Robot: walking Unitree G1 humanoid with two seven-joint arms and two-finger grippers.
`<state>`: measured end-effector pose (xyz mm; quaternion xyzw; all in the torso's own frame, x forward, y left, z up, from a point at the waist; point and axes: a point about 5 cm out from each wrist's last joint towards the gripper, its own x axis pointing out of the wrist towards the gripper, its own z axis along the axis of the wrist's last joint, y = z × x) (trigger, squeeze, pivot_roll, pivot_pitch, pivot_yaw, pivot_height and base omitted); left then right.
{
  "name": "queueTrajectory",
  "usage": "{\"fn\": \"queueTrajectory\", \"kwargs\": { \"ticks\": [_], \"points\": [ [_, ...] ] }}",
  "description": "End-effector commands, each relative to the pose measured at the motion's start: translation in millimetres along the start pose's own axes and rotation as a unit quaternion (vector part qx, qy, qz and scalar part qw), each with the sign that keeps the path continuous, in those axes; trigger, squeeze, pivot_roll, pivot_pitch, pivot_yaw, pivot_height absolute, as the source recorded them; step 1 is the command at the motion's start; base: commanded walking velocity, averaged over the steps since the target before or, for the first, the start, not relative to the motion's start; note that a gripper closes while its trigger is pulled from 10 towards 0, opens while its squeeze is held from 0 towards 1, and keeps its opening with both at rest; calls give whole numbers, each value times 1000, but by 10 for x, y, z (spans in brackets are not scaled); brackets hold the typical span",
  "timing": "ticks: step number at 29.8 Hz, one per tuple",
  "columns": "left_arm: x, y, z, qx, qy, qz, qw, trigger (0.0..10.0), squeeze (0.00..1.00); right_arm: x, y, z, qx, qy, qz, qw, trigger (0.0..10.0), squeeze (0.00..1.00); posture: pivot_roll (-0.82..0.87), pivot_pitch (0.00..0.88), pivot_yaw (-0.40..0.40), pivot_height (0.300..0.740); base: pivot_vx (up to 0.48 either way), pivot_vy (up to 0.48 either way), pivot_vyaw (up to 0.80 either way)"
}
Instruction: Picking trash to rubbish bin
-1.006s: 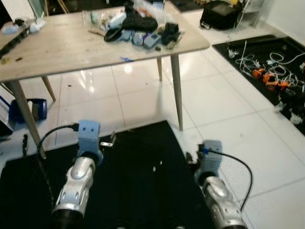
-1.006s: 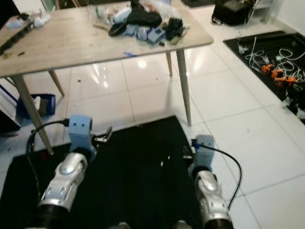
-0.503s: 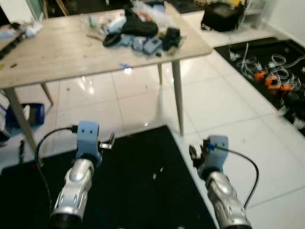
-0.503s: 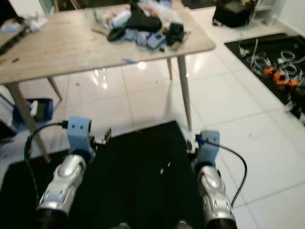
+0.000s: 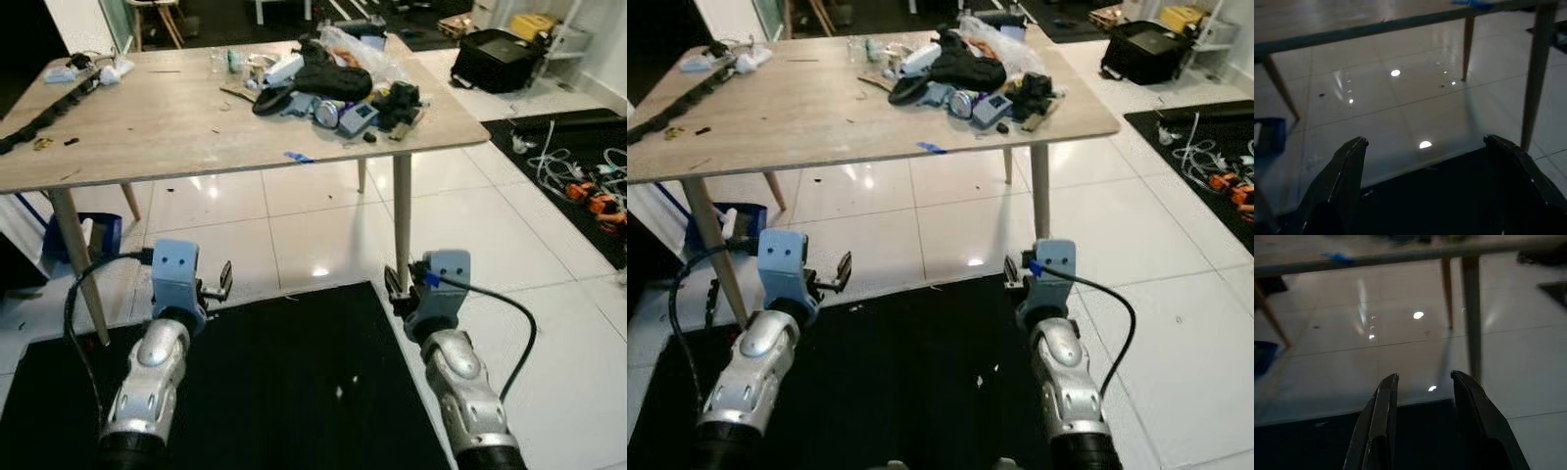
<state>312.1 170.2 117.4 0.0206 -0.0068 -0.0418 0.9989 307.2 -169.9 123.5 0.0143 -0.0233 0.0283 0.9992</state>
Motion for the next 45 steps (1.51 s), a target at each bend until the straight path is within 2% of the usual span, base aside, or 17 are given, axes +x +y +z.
{"fn": "queueTrajectory", "kwargs": {
  "ticks": [1,6,16,22,26,31,39,45],
  "points": [
    [-32,61,-19,3,7,9,1000,10000,0,12,71,51,3,-8,11,1000,10000,0,10,119,47,740,322,0,0],
    [-23,45,7,4,3,6,1000,10000,0,35,59,117,3,-20,5,1000,10000,0,11,113,45,740,324,0,0],
    [4,30,115,2,-9,2,1000,10000,0,26,14,240,-28,-36,-8,999,10000,0,12,114,48,740,325,0,0],
    [57,-7,230,-1,-24,-6,1000,10000,0,29,5,293,-9,-41,-15,999,10000,0,6,117,54,740,322,0,-267],
    [65,-19,240,0,-25,-8,1000,10000,0,30,-20,316,-11,-47,-23,999,10000,0,4,117,56,740,324,0,-800],
    [66,-67,266,-1,-30,-15,999,10000,0,21,-63,359,-25,-53,-31,998,10000,0,2,109,55,740,322,0,0],
    [65,-88,311,2,-35,-21,999,10000,0,33,-73,389,-16,-58,-34,998,10000,0,4,113,55,740,323,0,0],
    [62,-80,340,7,-38,-23,999,10000,0,17,-88,356,-11,-52,-38,998,10000,0,3,121,55,740,326,0,-655]
  ]
}}
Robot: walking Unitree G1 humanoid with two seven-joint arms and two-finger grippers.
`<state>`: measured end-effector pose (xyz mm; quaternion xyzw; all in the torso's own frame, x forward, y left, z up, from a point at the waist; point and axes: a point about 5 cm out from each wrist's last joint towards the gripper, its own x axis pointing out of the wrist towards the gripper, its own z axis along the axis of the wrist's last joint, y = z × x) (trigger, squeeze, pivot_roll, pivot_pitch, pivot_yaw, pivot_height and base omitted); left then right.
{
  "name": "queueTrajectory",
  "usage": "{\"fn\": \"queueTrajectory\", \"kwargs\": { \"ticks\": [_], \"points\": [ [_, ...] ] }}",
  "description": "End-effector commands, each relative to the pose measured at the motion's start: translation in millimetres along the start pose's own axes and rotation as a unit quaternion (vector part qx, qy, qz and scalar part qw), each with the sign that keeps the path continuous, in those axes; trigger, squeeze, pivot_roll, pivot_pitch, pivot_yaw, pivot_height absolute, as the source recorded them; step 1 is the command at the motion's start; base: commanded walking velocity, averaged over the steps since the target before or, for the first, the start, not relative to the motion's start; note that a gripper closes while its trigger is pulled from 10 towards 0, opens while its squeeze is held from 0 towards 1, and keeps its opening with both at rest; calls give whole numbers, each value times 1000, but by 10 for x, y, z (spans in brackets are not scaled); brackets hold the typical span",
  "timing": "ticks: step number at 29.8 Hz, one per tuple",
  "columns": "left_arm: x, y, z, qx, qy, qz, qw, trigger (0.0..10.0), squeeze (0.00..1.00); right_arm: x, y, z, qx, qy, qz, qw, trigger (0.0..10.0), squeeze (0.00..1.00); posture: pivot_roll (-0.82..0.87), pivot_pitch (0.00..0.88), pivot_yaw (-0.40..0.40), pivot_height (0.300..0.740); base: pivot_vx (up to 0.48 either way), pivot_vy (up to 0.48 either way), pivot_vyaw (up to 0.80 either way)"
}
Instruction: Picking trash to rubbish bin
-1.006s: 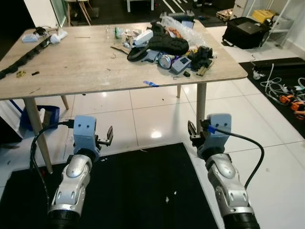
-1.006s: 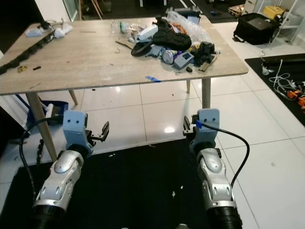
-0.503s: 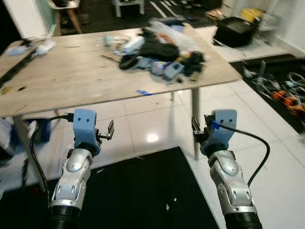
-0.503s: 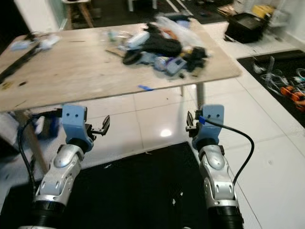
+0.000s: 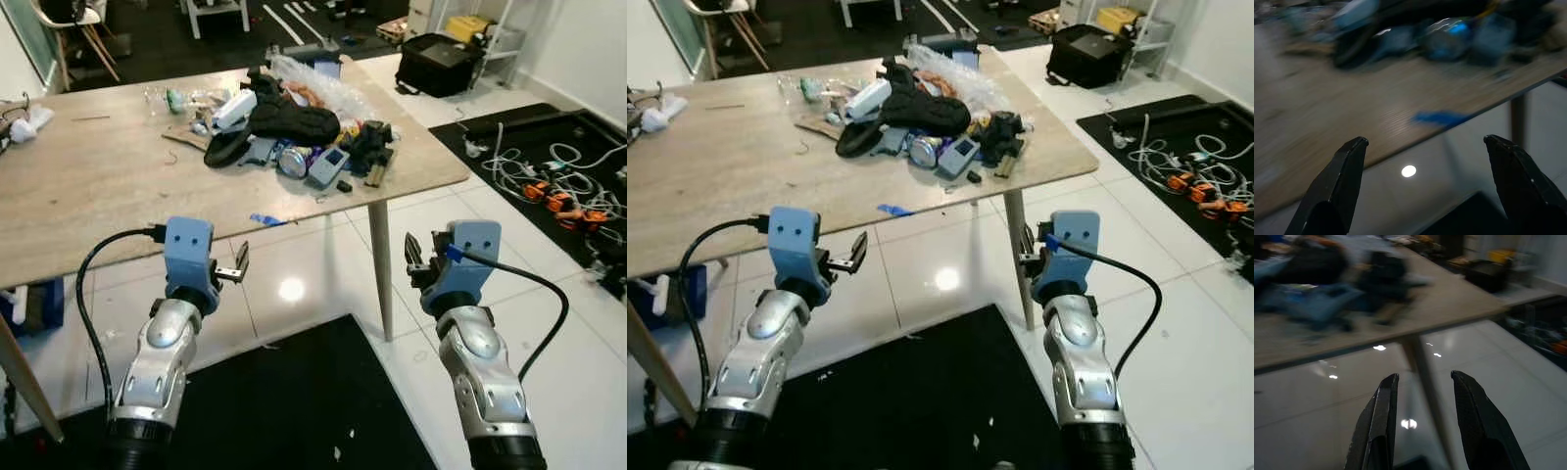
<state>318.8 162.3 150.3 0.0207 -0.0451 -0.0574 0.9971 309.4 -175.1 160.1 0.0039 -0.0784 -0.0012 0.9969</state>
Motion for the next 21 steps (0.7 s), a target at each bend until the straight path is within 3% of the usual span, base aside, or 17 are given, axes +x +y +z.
{"fn": "queueTrajectory", "kwargs": {
  "ticks": [1,21],
  "points": [
    [-16,-18,17,5,0,-8,1000,10000,0,-31,-47,-16,-1,4,-10,1000,10000,0,-1,120,55,740,322,0,0],
    [-19,-100,120,-9,-15,-18,1000,10000,0,-41,-65,47,-10,-3,-6,1000,10000,0,-7,125,49,740,323,0,0]
  ]
}}
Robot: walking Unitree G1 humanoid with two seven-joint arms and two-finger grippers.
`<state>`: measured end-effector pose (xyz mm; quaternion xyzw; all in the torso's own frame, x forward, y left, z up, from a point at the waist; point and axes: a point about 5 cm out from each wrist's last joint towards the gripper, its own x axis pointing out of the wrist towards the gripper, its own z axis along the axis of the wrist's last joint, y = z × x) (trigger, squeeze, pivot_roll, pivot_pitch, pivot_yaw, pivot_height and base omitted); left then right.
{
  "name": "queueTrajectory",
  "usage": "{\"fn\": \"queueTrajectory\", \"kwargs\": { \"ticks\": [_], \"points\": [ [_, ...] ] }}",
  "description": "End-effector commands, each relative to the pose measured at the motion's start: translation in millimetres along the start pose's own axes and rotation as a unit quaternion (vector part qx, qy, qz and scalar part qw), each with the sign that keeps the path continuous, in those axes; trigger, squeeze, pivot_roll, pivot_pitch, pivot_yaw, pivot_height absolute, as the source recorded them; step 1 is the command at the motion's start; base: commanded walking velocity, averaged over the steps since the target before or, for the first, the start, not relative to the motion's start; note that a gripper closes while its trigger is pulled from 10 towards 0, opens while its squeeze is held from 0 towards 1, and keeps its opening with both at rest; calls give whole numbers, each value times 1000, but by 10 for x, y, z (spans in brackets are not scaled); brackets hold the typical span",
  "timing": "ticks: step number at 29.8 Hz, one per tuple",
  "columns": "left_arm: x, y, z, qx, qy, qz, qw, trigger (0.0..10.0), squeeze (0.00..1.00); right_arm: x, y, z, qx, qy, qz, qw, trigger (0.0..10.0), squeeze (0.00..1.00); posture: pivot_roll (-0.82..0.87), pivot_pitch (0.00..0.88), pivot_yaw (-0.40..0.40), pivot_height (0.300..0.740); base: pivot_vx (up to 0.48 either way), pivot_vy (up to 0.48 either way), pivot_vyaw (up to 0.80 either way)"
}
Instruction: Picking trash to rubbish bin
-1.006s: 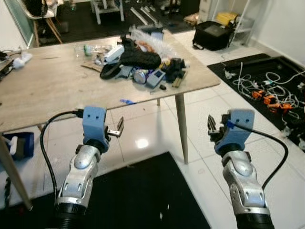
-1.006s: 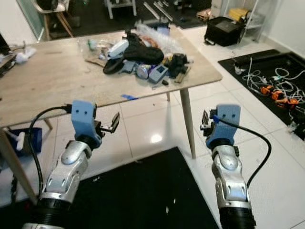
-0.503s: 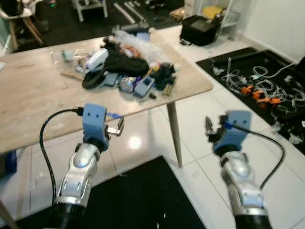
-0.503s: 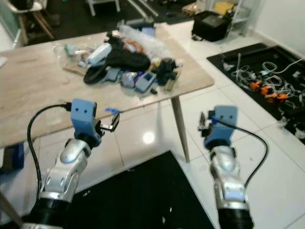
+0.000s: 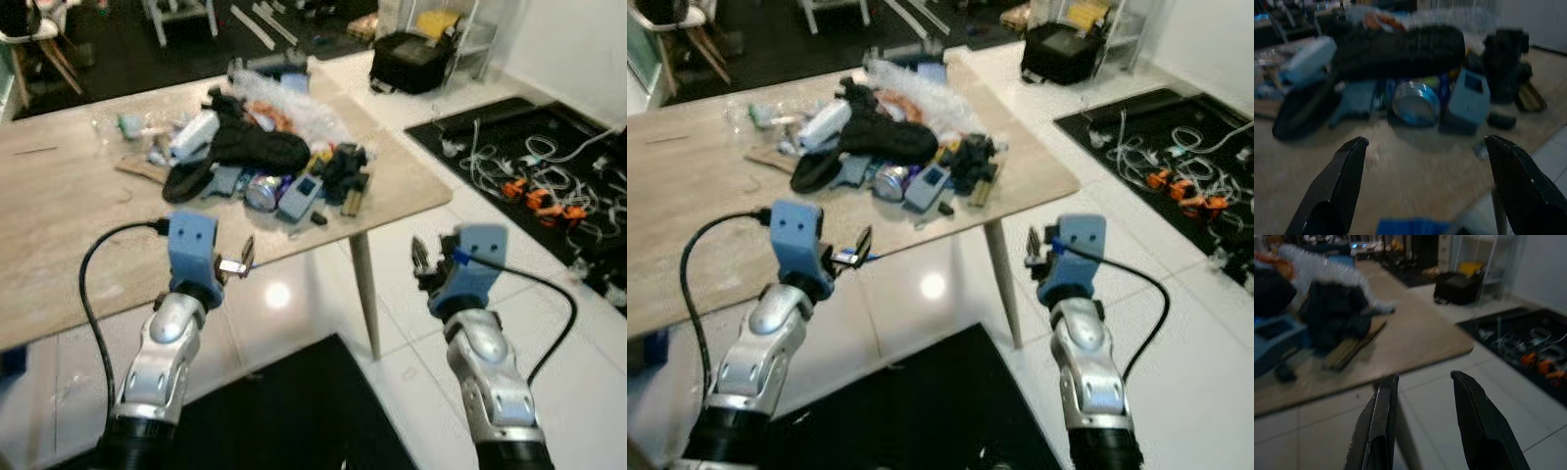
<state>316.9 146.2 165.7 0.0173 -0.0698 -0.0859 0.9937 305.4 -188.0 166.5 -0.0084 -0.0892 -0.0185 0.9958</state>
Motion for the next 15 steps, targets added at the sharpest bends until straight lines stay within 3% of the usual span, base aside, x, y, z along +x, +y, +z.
{"fn": "queueTrajectory", "kwargs": {
  "ticks": [1,15],
  "points": [
    [-37,54,-36,-6,11,10,1000,10000,0,-13,64,-17,4,7,11,1000,10000,0,-9,130,49,740,322,0,0],
    [-40,95,-40,-2,14,16,1000,10000,0,-1,204,121,40,-24,98,994,10000,0,-8,133,45,740,322,0,0]
  ]
}}
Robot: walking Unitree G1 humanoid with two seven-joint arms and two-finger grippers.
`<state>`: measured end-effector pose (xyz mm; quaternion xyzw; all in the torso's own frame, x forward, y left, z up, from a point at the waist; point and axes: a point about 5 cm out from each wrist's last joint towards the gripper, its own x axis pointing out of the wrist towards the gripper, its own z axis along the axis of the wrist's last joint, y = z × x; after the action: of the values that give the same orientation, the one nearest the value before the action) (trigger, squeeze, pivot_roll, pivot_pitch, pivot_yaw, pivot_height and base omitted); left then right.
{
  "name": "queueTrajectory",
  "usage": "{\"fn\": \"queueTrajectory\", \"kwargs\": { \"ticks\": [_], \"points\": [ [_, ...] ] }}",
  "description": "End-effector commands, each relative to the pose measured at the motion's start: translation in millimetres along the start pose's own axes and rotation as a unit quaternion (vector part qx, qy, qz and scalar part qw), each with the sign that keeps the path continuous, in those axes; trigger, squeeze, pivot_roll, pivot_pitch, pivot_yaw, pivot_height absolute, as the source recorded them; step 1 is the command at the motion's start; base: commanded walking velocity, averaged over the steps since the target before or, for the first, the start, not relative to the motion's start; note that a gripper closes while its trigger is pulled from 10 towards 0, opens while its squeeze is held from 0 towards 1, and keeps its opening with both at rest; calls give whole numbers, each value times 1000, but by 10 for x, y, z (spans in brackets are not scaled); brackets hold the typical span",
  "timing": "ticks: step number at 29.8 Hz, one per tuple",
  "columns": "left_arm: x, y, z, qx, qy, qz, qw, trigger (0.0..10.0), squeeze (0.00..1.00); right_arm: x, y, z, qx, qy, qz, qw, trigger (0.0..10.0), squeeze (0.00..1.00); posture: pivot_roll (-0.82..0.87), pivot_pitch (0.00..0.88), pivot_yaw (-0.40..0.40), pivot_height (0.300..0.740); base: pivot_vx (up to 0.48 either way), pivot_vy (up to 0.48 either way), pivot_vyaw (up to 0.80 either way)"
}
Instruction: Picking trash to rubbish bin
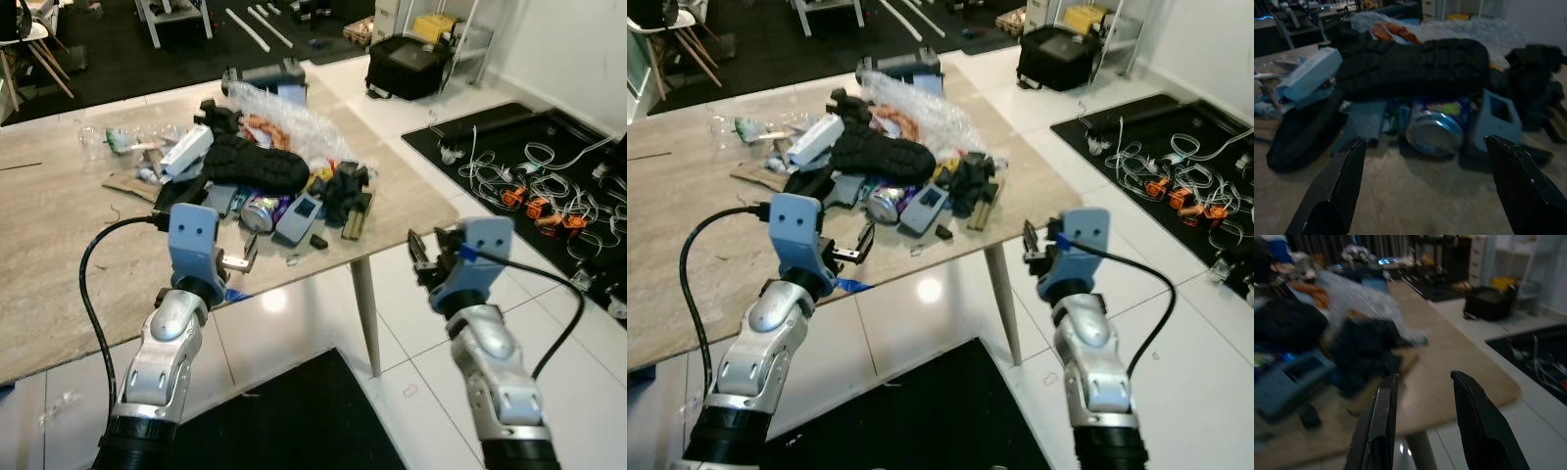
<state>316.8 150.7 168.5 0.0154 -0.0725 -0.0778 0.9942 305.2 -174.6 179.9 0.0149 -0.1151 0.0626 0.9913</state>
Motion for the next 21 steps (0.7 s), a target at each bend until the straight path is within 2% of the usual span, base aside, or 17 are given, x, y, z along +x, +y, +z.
{"fn": "queueTrajectory", "kwargs": {
  "ticks": [1,11,17,21],
  "points": [
    [-36,53,-66,-2,17,8,1000,10000,0,-7,81,-19,3,4,22,1000,10000,0,-8,138,44,740,322,0,0],
    [-33,56,-52,-4,14,10,1000,10000,0,-1,65,-9,-4,6,17,1000,10000,0,-10,138,43,740,324,0,0],
    [-8,128,23,-5,-1,19,1000,10000,0,1,96,49,28,-12,43,999,10000,0,-6,146,43,740,324,0,0],
    [-2,195,54,0,-4,23,1000,10000,0,4,69,48,14,-11,33,999,10000,0,-3,144,45,740,317,0,0]
  ]
}}
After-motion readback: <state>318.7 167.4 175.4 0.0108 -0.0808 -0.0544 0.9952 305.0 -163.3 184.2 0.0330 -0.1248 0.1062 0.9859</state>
